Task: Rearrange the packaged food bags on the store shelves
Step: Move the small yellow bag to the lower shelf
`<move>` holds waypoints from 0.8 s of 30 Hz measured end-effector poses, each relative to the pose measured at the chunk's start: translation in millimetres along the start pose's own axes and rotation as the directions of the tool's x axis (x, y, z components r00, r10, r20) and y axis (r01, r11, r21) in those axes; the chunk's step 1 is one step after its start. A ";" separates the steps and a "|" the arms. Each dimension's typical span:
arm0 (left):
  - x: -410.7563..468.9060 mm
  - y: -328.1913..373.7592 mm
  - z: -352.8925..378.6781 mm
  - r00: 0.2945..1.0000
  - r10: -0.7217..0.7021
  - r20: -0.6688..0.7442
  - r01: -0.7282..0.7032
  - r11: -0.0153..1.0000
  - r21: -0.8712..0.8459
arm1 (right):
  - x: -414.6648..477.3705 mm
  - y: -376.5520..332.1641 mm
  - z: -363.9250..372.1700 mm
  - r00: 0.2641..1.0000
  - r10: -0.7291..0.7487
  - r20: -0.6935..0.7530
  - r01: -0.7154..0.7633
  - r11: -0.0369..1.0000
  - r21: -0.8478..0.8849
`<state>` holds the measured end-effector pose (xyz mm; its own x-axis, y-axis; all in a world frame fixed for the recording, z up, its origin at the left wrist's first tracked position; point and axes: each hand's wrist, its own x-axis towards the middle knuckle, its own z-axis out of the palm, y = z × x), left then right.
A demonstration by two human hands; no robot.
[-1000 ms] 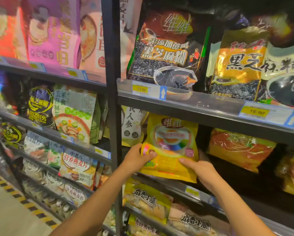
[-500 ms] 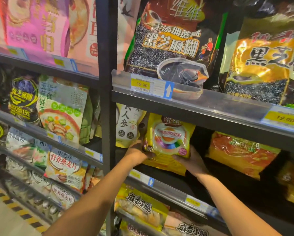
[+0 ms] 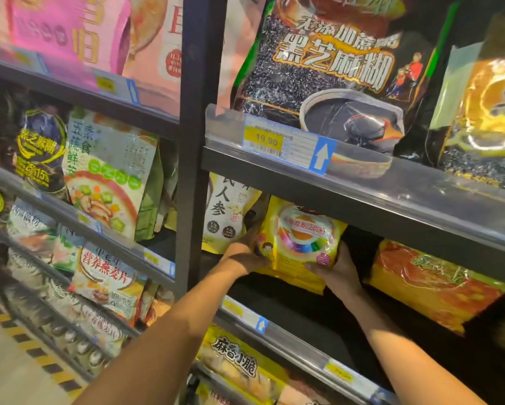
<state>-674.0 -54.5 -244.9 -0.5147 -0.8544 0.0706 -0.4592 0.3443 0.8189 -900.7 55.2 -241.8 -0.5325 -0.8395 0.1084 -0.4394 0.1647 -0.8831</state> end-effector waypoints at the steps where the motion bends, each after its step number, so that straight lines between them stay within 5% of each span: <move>1: 2.9 0.4 1.4 1.000 0.007 -0.007 -0.007 1.000 -0.007 | 3.9 0.0 1.2 1.000 0.002 -0.006 -0.002 1.000 -0.010; 24: 17.2 1.0 20.5 0.991 -0.023 -0.128 0.049 0.979 0.200 | 14.1 5.5 10.4 0.998 0.053 -0.042 -0.055 0.997 -0.051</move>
<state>-698.1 -60.9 -254.5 -0.4069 -0.9051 0.1237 -0.6192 0.3729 0.6910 -903.1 38.9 -249.9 -0.5849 -0.8071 0.0809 -0.4456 0.2364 -0.8635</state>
